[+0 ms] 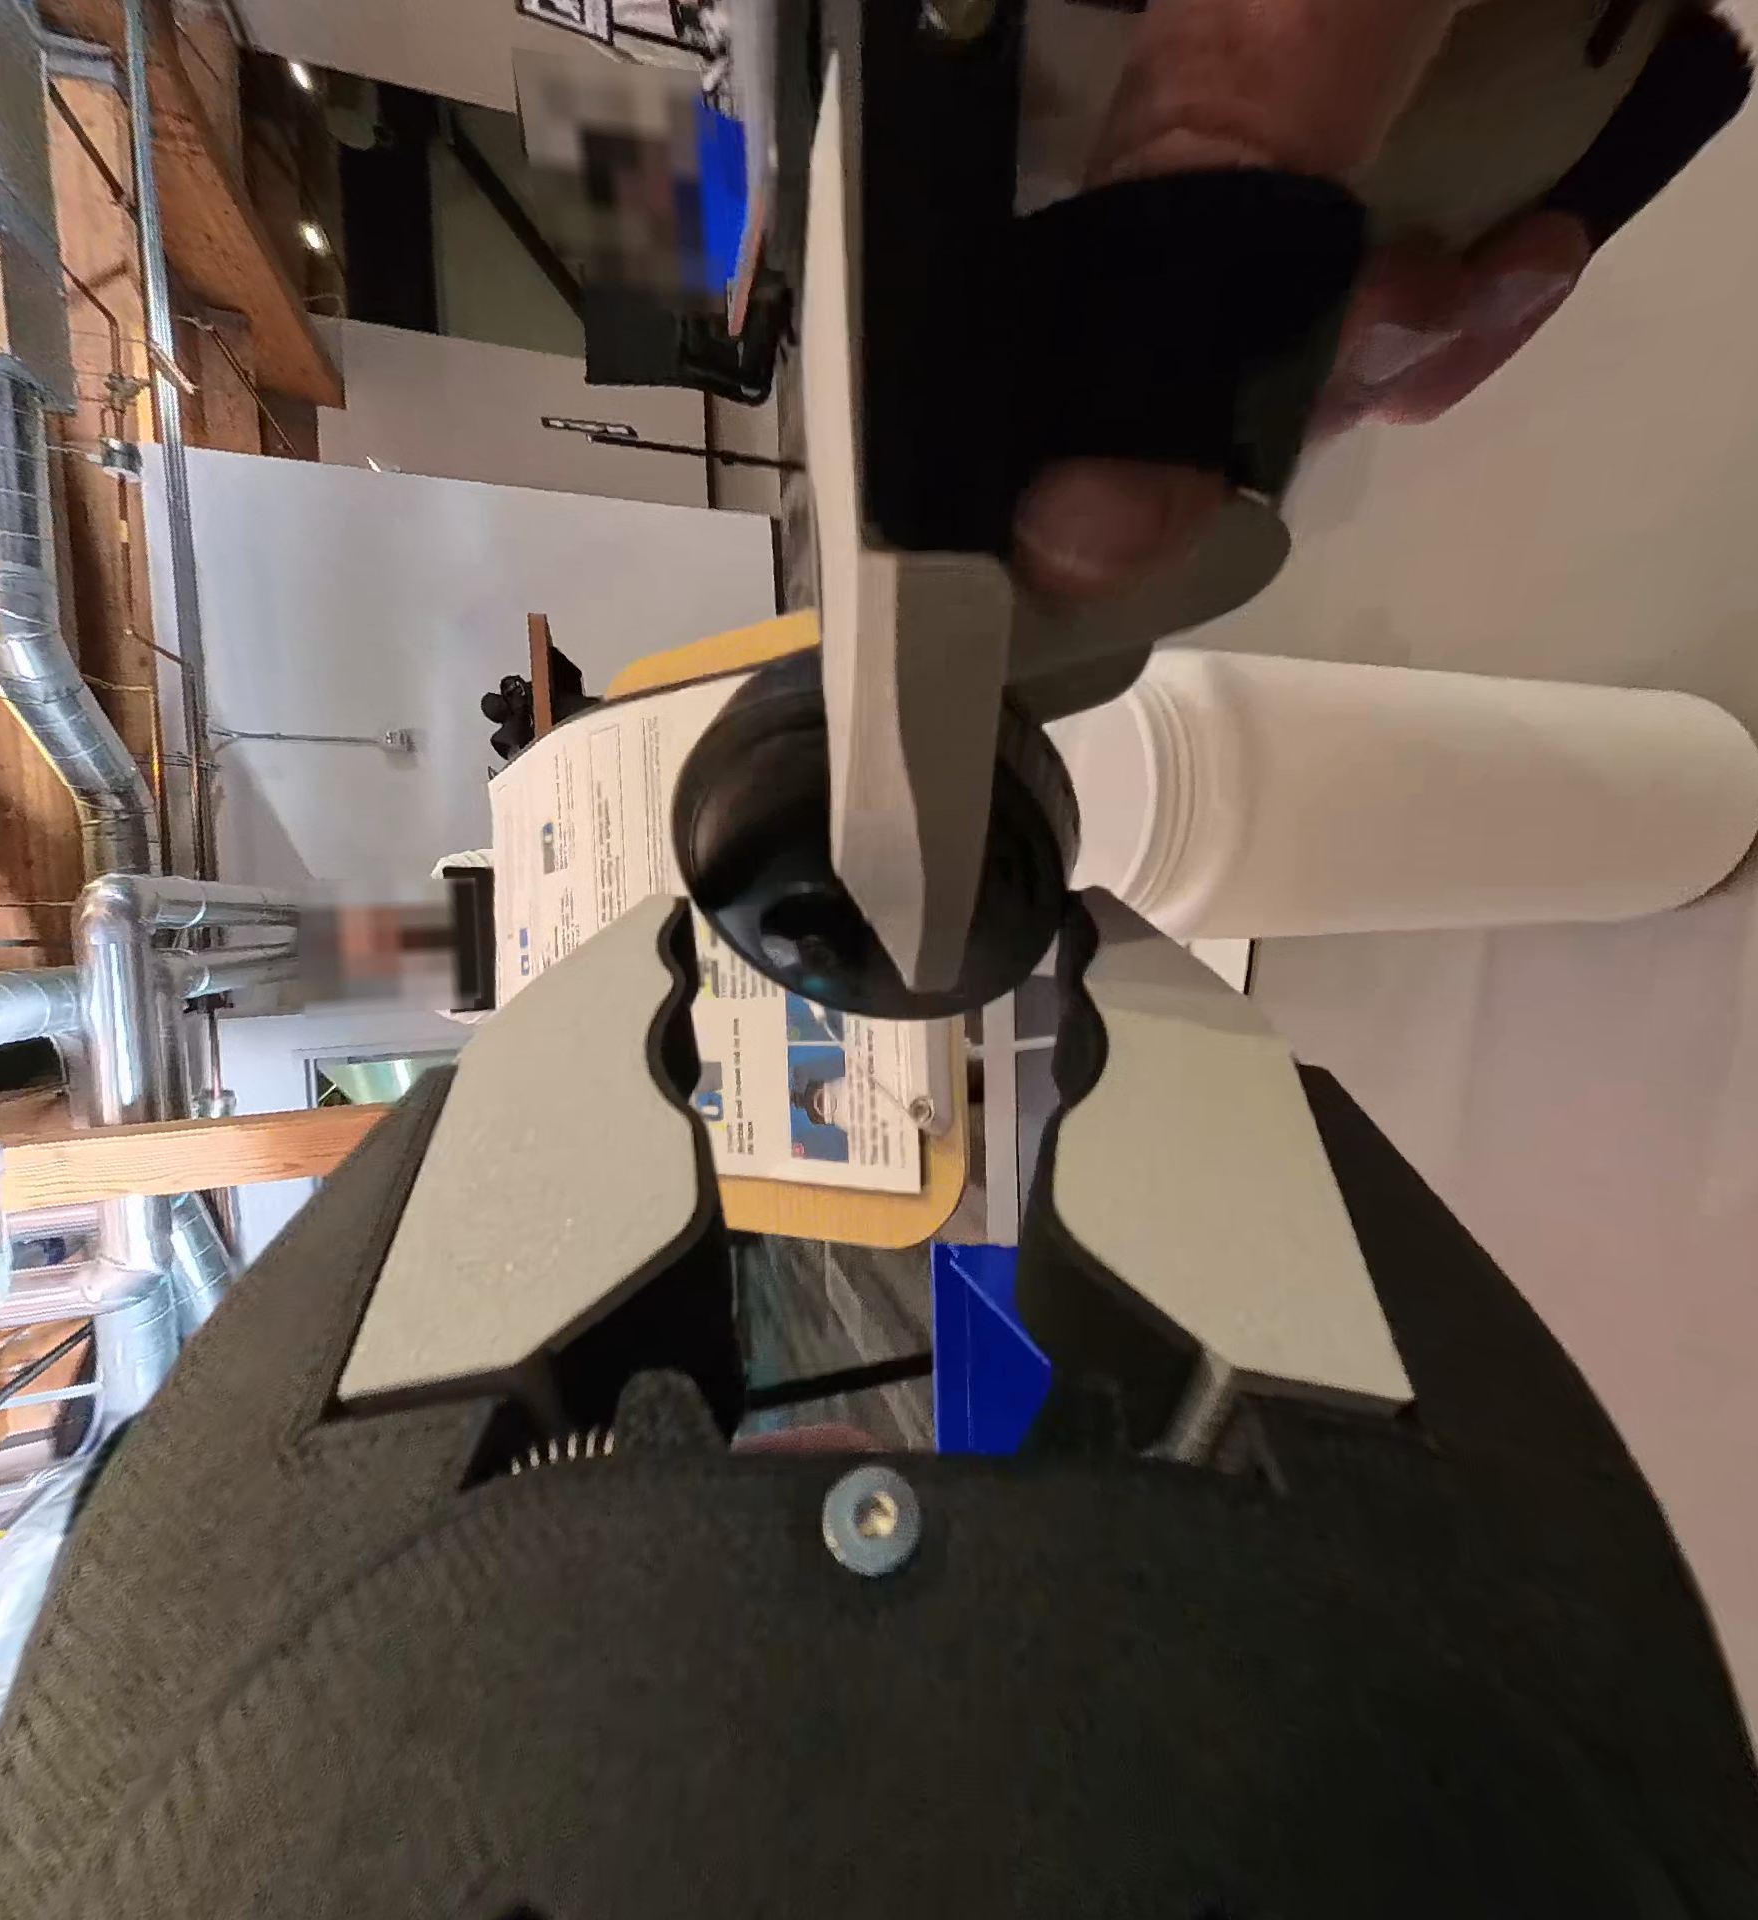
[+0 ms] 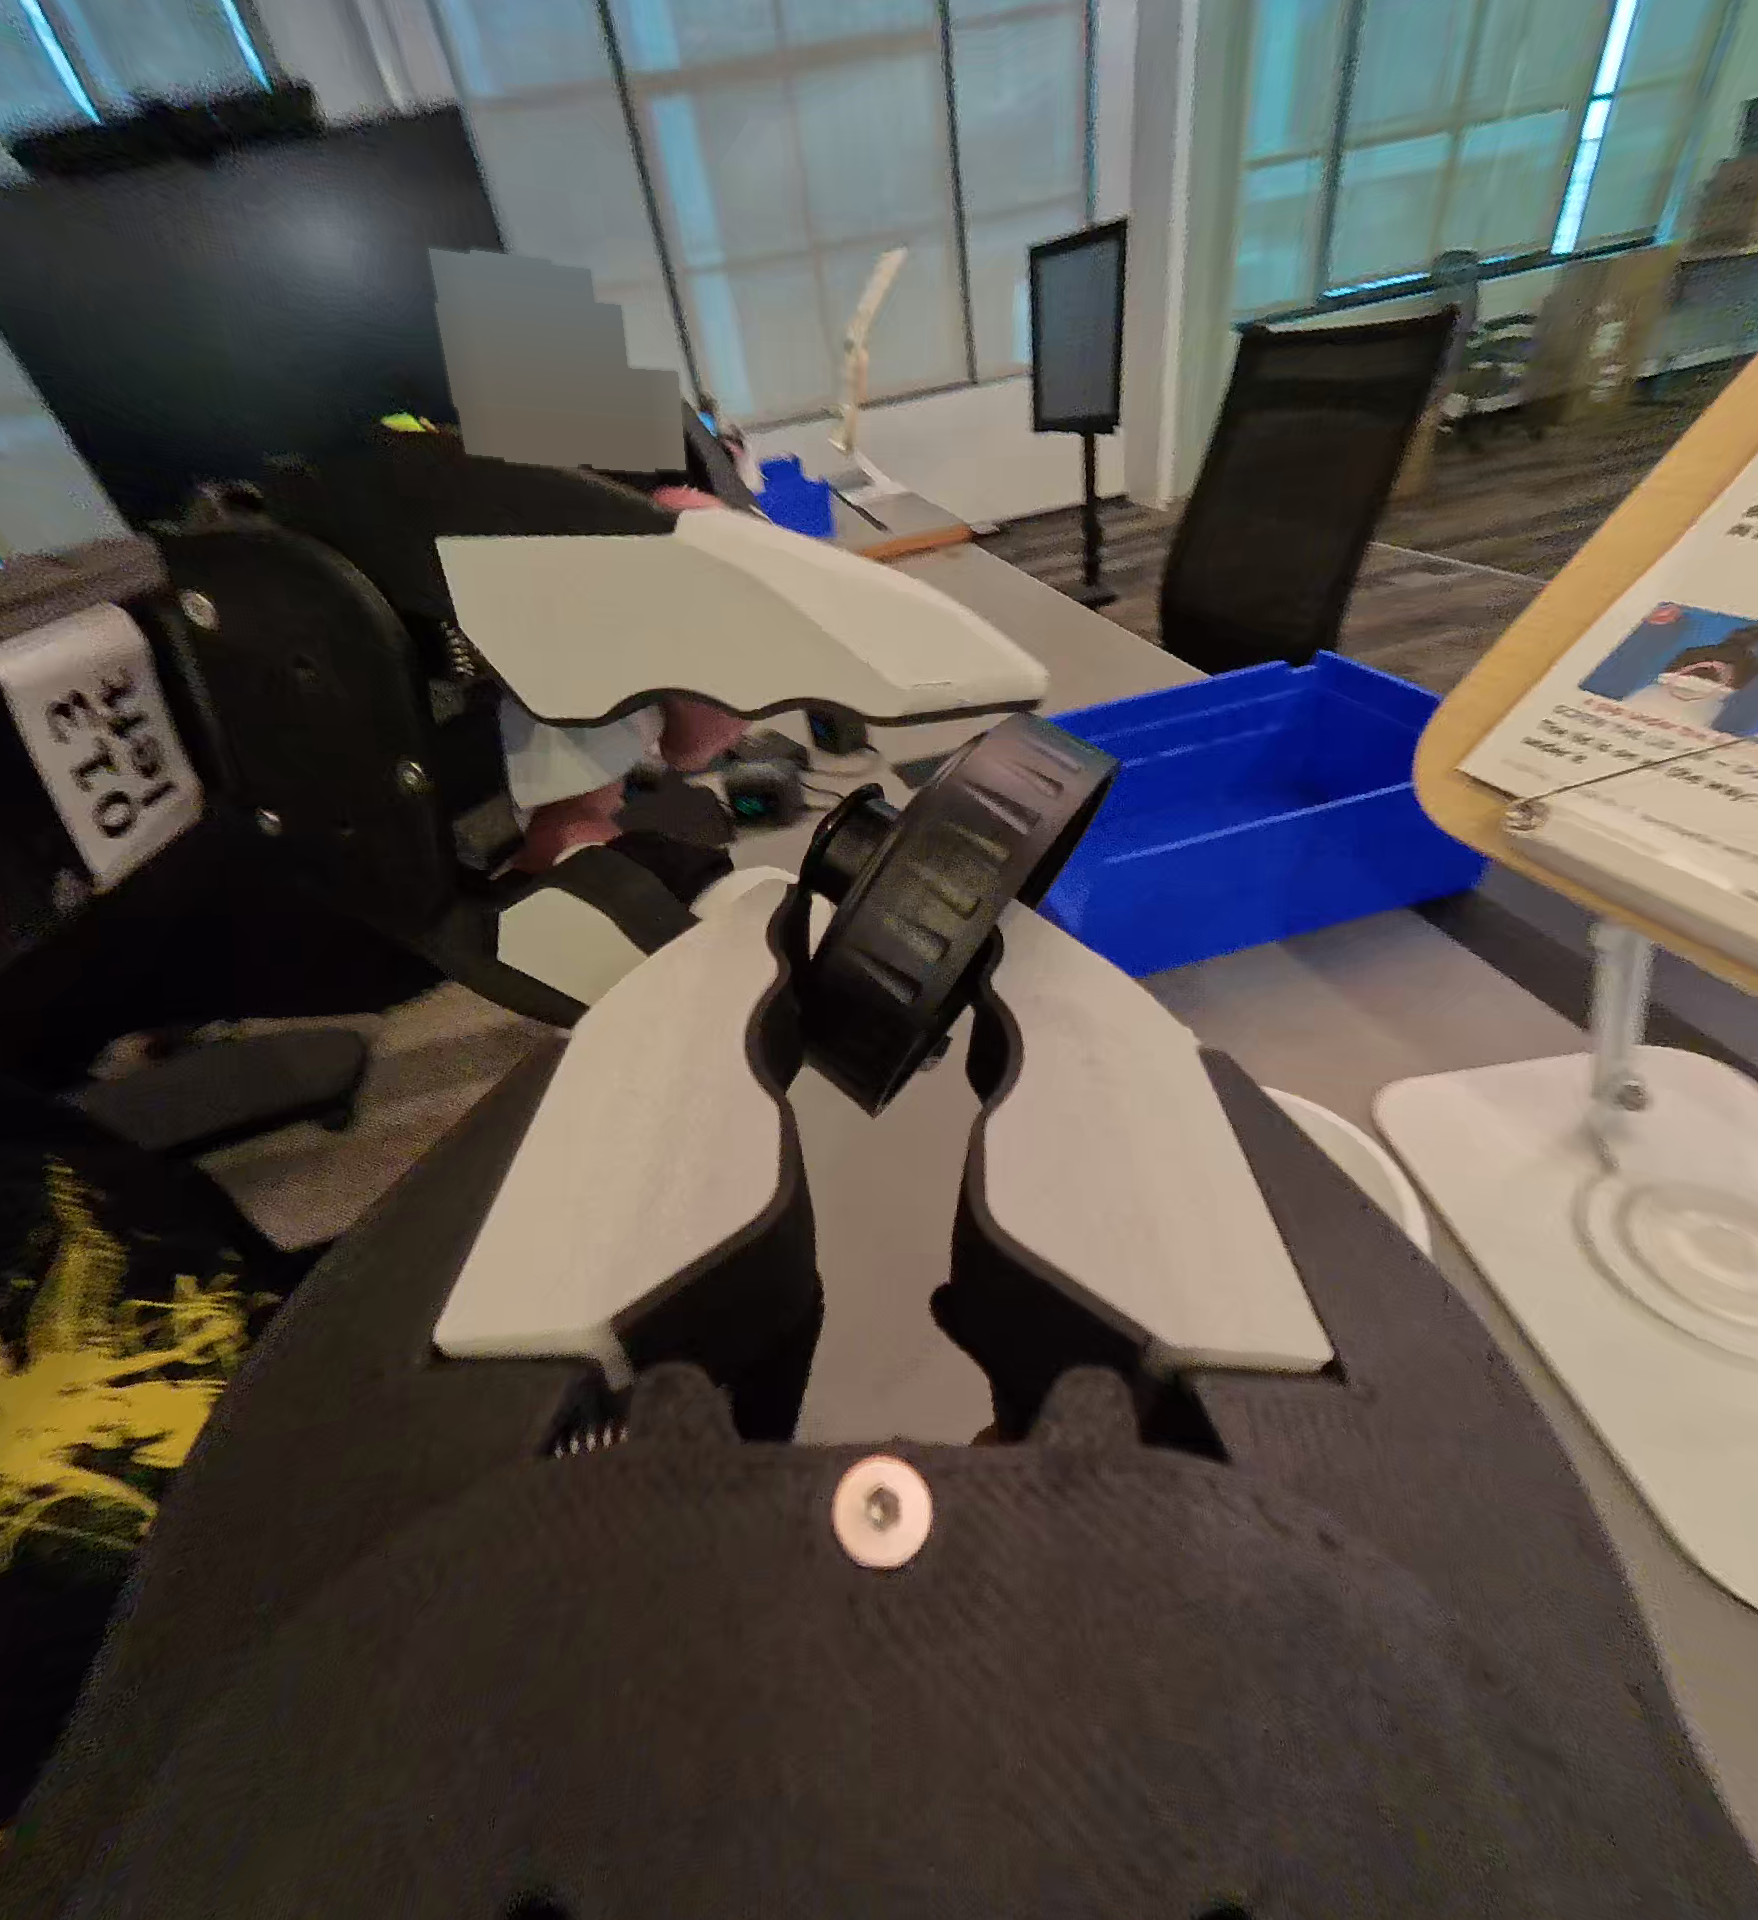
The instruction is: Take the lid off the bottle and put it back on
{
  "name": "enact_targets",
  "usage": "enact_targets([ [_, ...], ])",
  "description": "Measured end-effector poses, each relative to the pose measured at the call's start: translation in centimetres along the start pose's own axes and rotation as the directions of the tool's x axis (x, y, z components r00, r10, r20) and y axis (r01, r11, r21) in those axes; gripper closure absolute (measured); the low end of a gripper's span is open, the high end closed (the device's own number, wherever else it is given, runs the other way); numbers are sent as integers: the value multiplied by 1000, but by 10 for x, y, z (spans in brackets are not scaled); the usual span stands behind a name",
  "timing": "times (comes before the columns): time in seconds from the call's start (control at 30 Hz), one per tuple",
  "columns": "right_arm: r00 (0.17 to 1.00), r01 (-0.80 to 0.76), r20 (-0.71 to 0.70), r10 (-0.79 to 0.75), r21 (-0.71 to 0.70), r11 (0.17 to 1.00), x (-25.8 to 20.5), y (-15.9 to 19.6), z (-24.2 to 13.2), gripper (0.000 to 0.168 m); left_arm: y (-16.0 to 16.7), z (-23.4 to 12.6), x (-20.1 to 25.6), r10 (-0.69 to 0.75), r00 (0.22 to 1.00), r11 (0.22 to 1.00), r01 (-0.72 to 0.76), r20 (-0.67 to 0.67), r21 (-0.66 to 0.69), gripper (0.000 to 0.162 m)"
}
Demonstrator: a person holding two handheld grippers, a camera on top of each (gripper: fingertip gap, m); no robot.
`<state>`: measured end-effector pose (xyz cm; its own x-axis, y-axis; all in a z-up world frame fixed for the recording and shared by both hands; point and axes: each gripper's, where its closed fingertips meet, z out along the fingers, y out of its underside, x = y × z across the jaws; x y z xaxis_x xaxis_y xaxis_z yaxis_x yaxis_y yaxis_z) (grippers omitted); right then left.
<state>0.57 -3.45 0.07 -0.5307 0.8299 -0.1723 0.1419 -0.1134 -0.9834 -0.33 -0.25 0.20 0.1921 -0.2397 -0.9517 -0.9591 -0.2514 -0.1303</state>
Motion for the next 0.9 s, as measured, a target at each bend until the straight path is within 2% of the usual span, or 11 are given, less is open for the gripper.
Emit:
enact_targets([
  [0.13, 953, -171, 267, 141, 95, 981, -13, -13, -14, 140, -11, -9, -8, -170, 985, 971, 174, -39, 165, 71],
  [0.27, 814, -339, 536, 224, 124, 932, -28, -20, -25, 140, -27, -11, -3, -326, 925, 862, 376, -197, 338, 56],
  [0.33, 749, -370, 623, 226, 111, 922, -36, -17, -26, 139, -39, -10, 4, -357, 890, 802, 448, -284, 395, 61],
  [0.4, 725, -371, 654, 215, 108, 922, -43, -13, -25, 139, -49, -11, 12, -365, 859, 755, 499, -359, 426, 71],
  [0.47, 708, -371, 675, 206, 107, 923, -47, -12, -27, 140, -53, -14, 8, -387, 844, 707, 530, -370, 469, 82],
  [0.53, 701, -392, 677, 225, 102, 914, -46, -12, -28, 141, -55, -14, 9, -411, 813, 675, 575, -412, 462, 83],
  [0.63, 775, -359, 586, 237, 100, 928, -35, -7, -22, 138, -44, -1, 11, -421, 844, 743, 531, -331, 407, 83],
  [0.67, 818, -348, 517, 250, 100, 932, -25, -6, -20, 127, -39, 4, 12, -429, 852, 770, 519, -301, 372, 83],
  [0.7, 859, -341, 436, 267, 99, 935, -15, -6, -20, 111, -33, 8, 11, -439, 859, 793, 508, -262, 337, 83],
  [0.8, 975, -209, 97, 202, 68, 976, 16, -4, -25, 92, -18, 21, 12, -382, 917, 895, 397, -110, 203, 83],
  [0.9, 990, -85, -114, 81, -25, 996, 19, -5, -29, 83, -18, 28, 15, -331, 942, 934, 334, -44, 128, 83],
])
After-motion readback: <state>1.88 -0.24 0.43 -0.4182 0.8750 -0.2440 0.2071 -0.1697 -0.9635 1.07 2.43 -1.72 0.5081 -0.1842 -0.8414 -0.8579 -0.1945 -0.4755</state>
